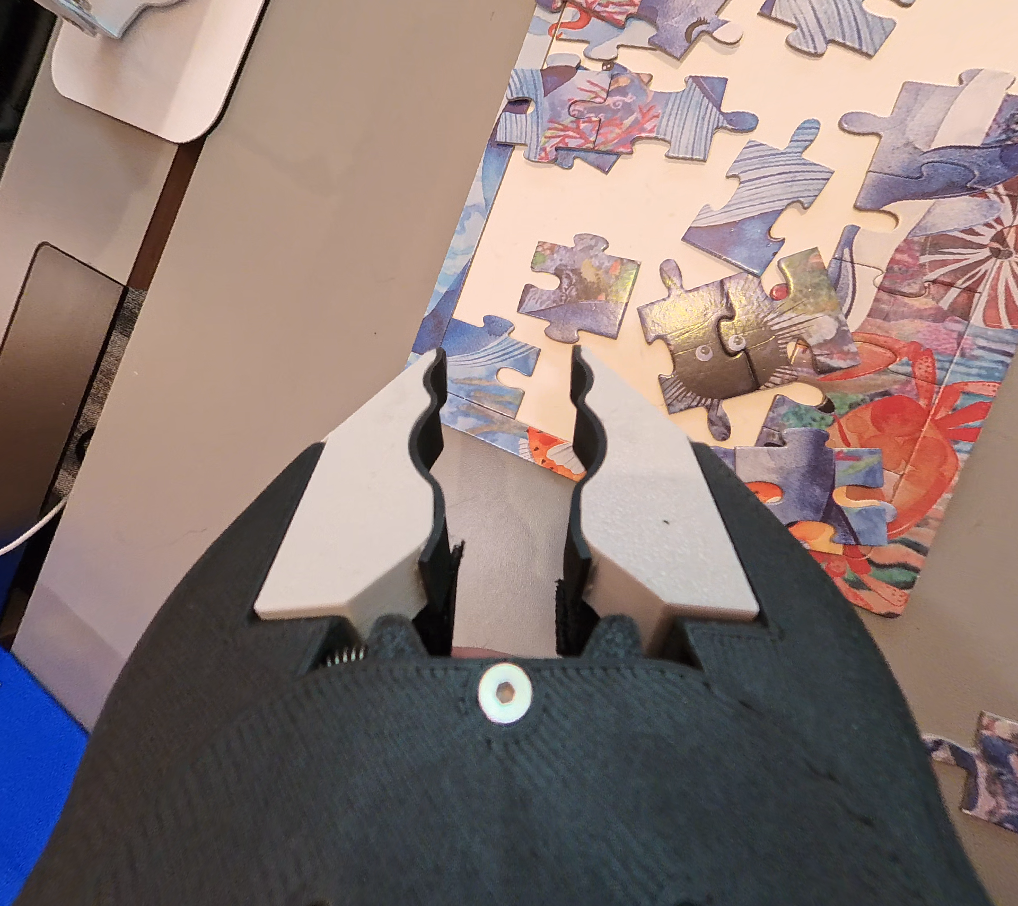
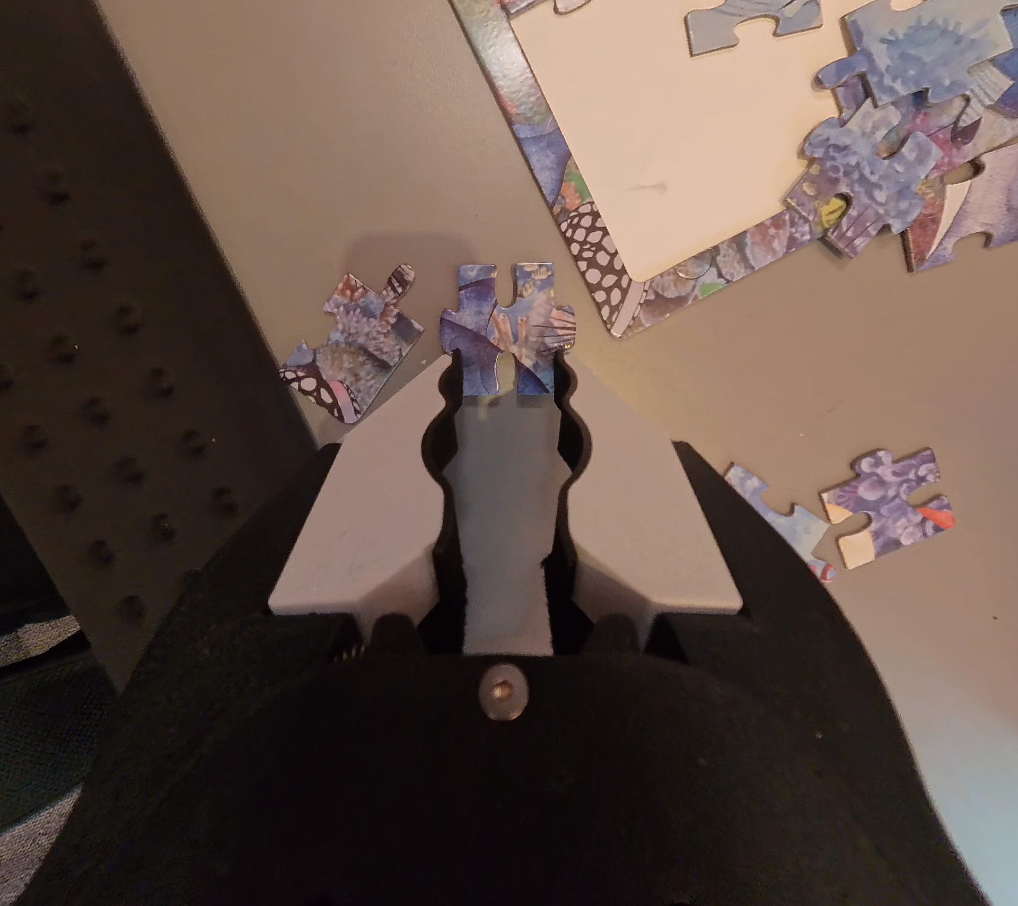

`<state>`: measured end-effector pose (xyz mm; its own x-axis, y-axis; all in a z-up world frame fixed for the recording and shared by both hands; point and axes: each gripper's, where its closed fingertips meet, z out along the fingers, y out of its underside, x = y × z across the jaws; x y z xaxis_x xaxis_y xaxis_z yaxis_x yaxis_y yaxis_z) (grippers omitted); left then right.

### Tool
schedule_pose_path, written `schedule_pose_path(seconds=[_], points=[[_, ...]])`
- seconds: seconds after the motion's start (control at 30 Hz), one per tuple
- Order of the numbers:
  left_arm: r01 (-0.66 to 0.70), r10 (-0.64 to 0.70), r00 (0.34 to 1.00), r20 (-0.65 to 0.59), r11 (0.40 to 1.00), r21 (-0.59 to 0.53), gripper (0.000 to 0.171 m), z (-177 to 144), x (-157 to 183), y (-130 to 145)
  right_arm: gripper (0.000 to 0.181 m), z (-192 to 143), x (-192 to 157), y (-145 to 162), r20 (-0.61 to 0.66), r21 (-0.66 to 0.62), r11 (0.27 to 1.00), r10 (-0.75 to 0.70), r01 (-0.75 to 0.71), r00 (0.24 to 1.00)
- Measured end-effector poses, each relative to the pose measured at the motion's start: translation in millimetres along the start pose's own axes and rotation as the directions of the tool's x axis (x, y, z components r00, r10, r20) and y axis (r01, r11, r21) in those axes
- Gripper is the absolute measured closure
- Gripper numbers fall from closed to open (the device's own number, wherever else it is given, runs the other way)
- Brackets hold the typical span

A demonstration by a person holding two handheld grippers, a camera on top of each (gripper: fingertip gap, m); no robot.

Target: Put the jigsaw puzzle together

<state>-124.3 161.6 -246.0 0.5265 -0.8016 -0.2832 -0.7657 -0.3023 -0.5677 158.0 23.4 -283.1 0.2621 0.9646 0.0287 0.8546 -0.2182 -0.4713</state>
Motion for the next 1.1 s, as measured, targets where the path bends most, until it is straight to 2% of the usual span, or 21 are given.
schedule_pose_path(seconds=[0.17, 0.4, 0.6, 0.73, 1.1], points=[[0.001, 0.002, 0.999, -0.052, 0.998, 0.064, 0.128, -2, 16, -20, 0.15, -15, 6, -27, -0.061, 0.058, 0.993, -0.1, 0.104, 0.993], [-0.056, 0.109, 0.951, -0.289, 0.981, 0.187, 0.131, 3, 99, -72, 0.15, -21, 13, -68, -0.175, 0.083, 0.96, -0.25, 0.267, 0.952], [0.019, 0.11, 0.877, -0.468, 0.964, 0.264, 0.131, -1, 146, -99, 0.15, -20, 13, -87, -0.219, 0.094, 0.934, -0.319, 0.346, 0.922], [0.098, 0.073, 0.839, -0.539, 0.954, 0.283, 0.13, -2, 160, -110, 0.15, -22, 13, -96, -0.241, 0.111, 0.92, -0.342, 0.376, 0.908], [0.203, 0.032, 0.755, -0.655, 0.938, 0.28, 0.135, -6, 177, -120, 0.15, -16, 14, -96, -0.235, 0.12, 0.917, -0.346, 0.38, 0.908]])
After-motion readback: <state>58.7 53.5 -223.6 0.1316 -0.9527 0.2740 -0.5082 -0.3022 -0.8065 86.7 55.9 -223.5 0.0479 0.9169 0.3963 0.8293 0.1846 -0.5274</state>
